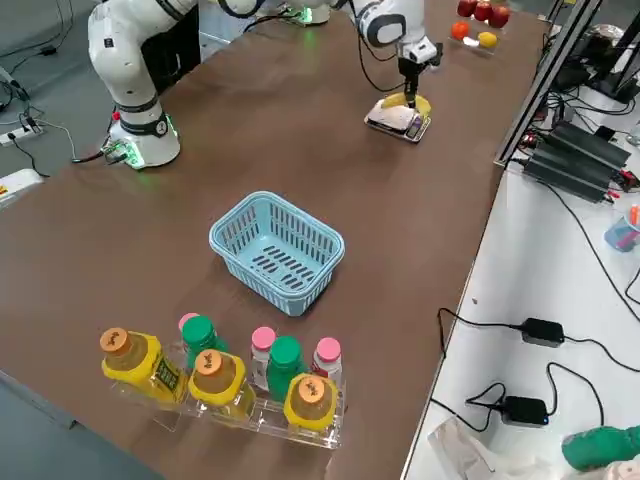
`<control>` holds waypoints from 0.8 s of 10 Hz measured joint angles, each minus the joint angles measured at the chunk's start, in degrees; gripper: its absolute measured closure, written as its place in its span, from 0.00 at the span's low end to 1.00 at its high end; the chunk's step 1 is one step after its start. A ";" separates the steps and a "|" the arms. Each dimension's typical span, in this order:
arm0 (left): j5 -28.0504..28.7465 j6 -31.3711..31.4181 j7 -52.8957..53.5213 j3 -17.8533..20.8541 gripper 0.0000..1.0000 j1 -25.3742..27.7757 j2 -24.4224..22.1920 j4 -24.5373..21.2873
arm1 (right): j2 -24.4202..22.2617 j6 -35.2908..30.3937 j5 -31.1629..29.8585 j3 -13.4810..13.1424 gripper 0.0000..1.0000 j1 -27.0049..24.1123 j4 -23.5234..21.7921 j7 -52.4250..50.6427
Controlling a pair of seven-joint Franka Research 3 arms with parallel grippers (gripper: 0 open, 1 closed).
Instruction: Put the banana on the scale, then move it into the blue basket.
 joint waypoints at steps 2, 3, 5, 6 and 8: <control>0.00 0.01 0.00 -0.11 0.00 -0.01 0.03 -0.05 | -11.03 -1.91 0.07 -0.67 0.75 -6.68 -9.21 -7.49; 0.00 0.01 0.03 -0.18 0.00 -0.01 0.11 -0.07 | -18.09 -3.36 0.12 -0.87 0.78 -11.69 -15.78 -12.61; 0.00 0.01 0.08 -0.39 0.00 -0.04 0.20 -0.11 | -30.96 -10.58 0.16 -0.98 0.78 -22.92 -26.22 -24.72; 0.00 0.01 0.08 -0.47 0.00 -0.06 0.22 -0.12 | -35.85 -15.42 0.13 -0.95 0.78 -27.80 -28.90 -30.81; 0.00 0.01 0.08 -0.46 0.00 -0.03 0.23 -0.16 | -41.82 -22.98 0.01 -0.85 0.78 -35.95 -31.99 -40.18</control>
